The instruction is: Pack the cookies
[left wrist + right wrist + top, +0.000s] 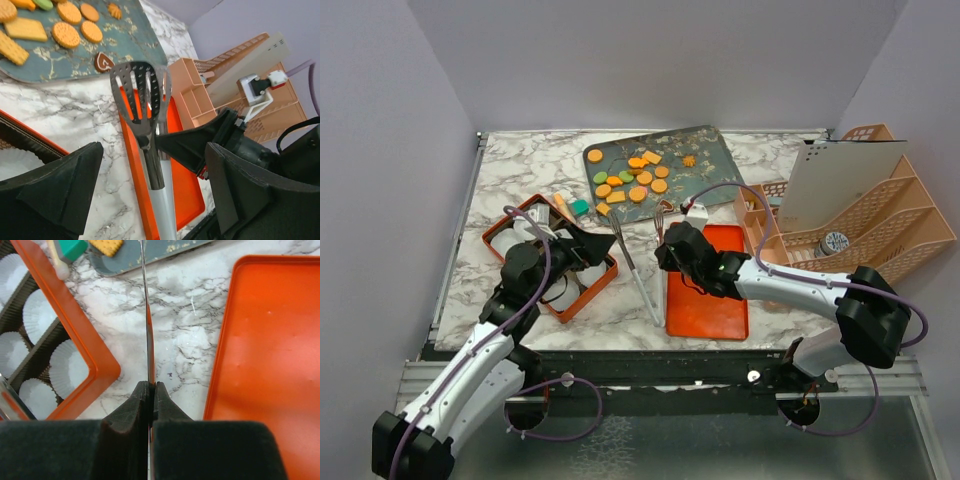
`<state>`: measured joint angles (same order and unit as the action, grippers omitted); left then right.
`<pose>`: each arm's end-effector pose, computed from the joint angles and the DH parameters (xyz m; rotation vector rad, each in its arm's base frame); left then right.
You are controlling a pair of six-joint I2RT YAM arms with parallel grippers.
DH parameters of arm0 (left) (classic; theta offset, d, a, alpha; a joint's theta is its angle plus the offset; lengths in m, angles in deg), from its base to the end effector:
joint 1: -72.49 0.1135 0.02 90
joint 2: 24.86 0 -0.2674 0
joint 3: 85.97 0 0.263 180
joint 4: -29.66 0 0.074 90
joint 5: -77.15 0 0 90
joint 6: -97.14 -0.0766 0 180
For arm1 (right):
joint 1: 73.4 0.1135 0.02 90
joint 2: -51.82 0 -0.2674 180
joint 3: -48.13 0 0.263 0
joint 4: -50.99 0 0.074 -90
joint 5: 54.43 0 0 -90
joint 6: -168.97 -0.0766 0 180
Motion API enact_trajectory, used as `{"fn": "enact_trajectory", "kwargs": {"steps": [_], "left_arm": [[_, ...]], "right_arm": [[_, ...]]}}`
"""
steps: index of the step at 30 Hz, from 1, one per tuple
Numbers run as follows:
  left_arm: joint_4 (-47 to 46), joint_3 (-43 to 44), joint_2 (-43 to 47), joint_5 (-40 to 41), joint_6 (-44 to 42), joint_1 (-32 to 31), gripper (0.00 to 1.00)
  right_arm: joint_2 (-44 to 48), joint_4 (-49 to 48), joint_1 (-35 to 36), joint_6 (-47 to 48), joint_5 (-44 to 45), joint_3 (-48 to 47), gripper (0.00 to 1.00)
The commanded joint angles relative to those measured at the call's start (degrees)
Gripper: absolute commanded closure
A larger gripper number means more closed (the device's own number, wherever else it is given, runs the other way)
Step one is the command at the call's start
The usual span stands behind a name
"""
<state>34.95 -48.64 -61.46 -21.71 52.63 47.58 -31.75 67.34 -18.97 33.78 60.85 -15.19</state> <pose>0.1923 -0.1023 0.2644 -0.1901 1.7503 -1.0460 0.2313 0.2671 0.2028 0.0693 2.1854 0.5203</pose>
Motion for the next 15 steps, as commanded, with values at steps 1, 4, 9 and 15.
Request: {"fn": "enact_trajectory", "kwargs": {"steps": [1,4,9,15], "left_arm": [[-6.04,-0.84,-4.98,-4.2,3.79,-0.58,0.12],[-6.28,-0.58,-8.21,-4.28,4.18,-0.84,0.16],[-9.41,-1.99,-10.3,-4.43,6.14,-1.98,0.23],[-13.05,-3.38,-11.78,-3.07,8.25,-4.91,0.33]], "right_arm": [[0.51,-4.58,0.5,1.07,-1.61,-2.16,1.0],[0.7,-5.19,0.49,1.23,-1.94,-2.3,1.0],[1.12,-5.91,0.5,1.29,-1.89,-2.24,1.0],[0.91,-7.44,0.5,1.25,-2.7,-2.1,1.0]]}}
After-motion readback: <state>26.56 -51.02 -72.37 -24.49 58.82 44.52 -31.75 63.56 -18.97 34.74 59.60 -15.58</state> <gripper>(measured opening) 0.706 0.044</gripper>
